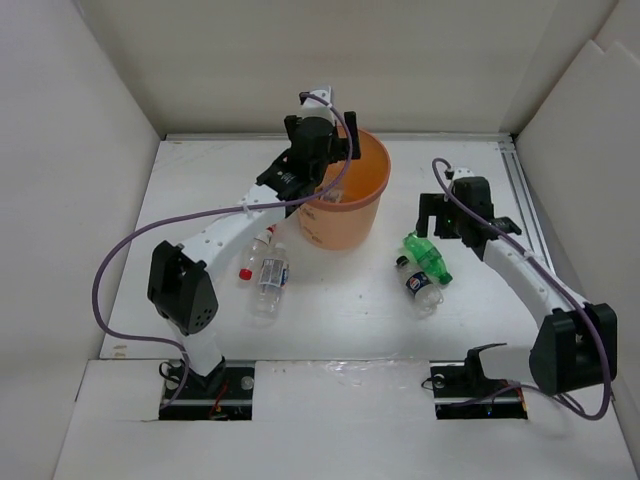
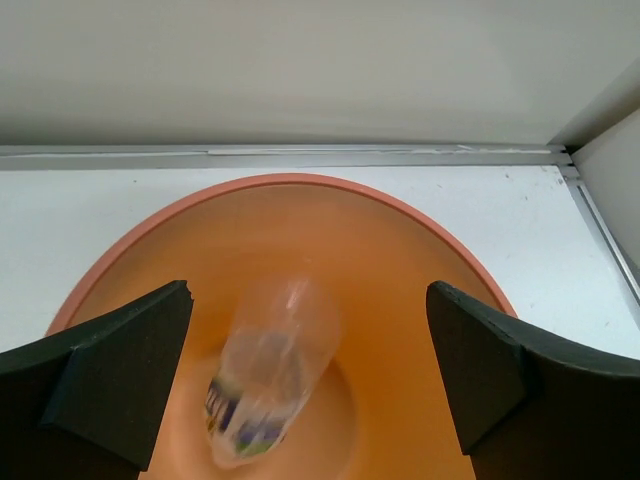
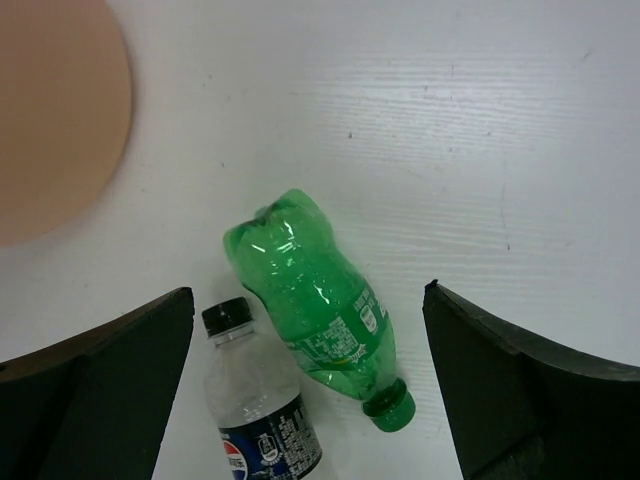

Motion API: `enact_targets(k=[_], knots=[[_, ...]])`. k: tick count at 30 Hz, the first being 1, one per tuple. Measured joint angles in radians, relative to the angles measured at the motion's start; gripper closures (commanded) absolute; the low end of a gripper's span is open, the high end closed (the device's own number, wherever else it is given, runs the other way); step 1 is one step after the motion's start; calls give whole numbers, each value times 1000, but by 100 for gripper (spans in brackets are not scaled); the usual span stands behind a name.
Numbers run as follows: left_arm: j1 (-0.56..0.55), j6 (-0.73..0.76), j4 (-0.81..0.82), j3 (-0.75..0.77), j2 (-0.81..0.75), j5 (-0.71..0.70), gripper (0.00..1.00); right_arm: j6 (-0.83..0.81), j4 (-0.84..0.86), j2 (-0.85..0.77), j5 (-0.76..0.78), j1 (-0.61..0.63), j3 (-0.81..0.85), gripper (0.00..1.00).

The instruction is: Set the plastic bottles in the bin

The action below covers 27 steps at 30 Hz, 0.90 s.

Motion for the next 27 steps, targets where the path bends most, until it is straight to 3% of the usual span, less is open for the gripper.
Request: enact_targets(k=[8,11,12,15,16,18,19,20,21,27], knots=[[-1,-18,-35,0,-68,89,0,2,56,122,5,1,-49,0],[-6,-24,-63,0,-141,121,0,9,87,198,-1,1,-53,5],[-10,-25,-69,-2,-167,132,0,10,100,227,-5,1,-54,14],[-32,-26,-88,-12,-265,171,0,14,130,312,-23,1,-54,24],[-39,-26,-90,-25,-301,185,0,20,132,332,-27,1,-54,32],[-48,-29,-93,-60,-376,210,0,30,138,342,-31,1,-54,40],[-48,-30,-92,-81,-412,218,0,36,140,340,-32,0,-54,67],[-48,-33,-93,-102,-443,222,0,39,141,337,-35,-4,-54,87],[-48,-35,-94,-126,-475,225,0,41,143,336,-39,-6,-54,100],[-47,-51,-87,-237,-570,264,0,60,112,251,-32,-55,-55,100]])
